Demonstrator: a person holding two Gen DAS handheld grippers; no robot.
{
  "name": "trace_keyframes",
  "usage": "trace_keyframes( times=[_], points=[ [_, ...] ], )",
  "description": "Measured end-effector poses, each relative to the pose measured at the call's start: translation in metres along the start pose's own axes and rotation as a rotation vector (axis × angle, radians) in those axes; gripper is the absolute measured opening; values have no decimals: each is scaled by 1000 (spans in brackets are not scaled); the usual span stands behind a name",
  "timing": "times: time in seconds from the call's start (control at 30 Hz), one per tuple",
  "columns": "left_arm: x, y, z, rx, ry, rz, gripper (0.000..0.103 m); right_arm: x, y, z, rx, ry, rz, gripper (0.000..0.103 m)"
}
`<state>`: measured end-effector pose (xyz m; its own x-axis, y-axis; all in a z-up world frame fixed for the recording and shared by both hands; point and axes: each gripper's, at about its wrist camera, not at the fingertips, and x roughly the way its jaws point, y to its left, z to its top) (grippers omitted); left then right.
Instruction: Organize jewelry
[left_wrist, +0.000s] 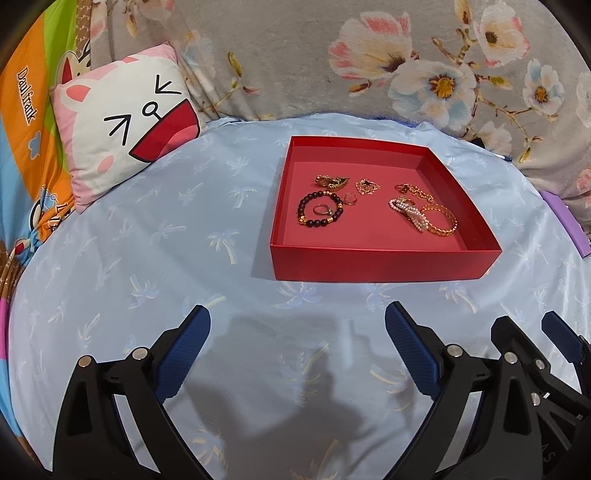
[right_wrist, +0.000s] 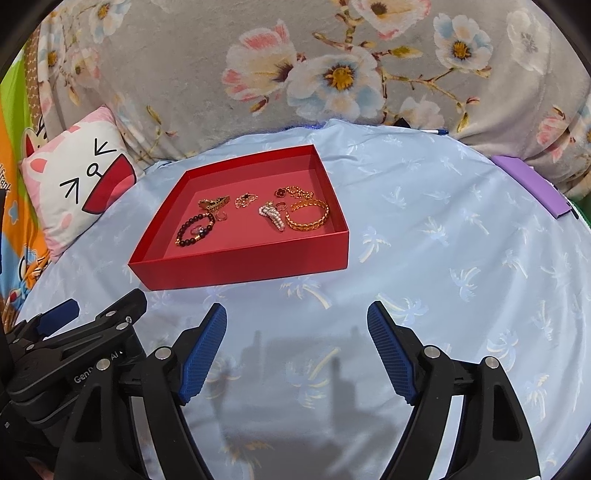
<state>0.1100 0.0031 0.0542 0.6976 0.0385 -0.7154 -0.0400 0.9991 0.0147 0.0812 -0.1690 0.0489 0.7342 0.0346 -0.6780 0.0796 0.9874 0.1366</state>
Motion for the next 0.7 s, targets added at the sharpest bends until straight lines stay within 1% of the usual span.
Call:
trace_keyframes(
  times=[0.7],
  points=[
    [5, 1, -2, -5, 10, 2, 93, 4, -3, -2, 6, 4, -9, 77]
  ],
)
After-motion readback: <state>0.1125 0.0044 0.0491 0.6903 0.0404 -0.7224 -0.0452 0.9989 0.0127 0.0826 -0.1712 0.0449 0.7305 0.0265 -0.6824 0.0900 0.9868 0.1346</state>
